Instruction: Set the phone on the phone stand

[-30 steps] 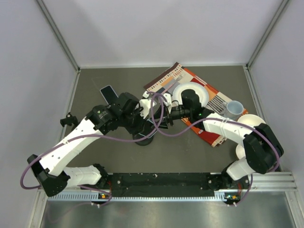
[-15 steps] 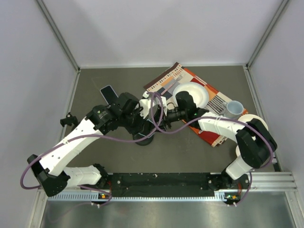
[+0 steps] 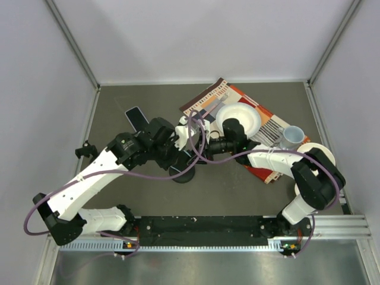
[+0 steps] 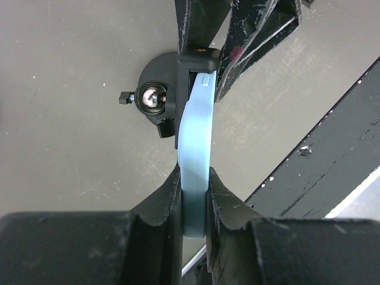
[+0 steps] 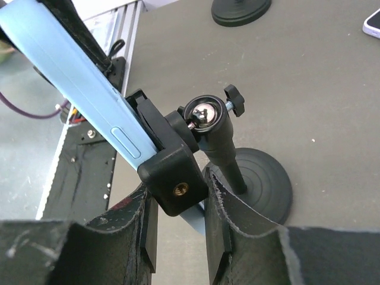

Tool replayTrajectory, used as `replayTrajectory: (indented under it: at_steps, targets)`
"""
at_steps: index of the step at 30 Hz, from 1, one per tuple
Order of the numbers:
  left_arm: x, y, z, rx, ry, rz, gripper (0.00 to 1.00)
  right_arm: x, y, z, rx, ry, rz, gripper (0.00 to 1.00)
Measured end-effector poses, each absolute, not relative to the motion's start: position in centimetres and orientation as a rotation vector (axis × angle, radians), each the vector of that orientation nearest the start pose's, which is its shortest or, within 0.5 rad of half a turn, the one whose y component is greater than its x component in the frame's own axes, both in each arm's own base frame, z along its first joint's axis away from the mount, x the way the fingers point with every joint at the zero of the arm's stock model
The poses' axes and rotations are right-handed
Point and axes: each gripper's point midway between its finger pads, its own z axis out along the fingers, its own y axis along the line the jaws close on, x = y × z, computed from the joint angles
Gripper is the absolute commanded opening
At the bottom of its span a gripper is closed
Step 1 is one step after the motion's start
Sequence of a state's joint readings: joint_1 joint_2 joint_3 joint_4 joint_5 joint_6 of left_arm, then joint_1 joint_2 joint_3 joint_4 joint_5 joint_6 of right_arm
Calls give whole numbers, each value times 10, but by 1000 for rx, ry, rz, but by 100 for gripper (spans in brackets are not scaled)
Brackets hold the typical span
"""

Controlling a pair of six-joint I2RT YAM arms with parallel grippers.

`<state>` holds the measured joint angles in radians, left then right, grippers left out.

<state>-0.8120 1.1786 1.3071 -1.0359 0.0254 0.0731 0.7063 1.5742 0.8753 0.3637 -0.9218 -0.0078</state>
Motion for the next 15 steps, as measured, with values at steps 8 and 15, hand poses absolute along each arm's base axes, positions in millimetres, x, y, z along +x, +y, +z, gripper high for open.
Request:
replayTrajectory:
  at_steps: [8, 15]
  targets:
    - [188, -202, 227, 1111, 2252, -307, 0, 212, 371, 167, -1127, 1575, 1394, 0]
    - [186, -202, 229, 1120, 2262, -306, 0, 211, 371, 168, -1091, 1578, 1408, 0]
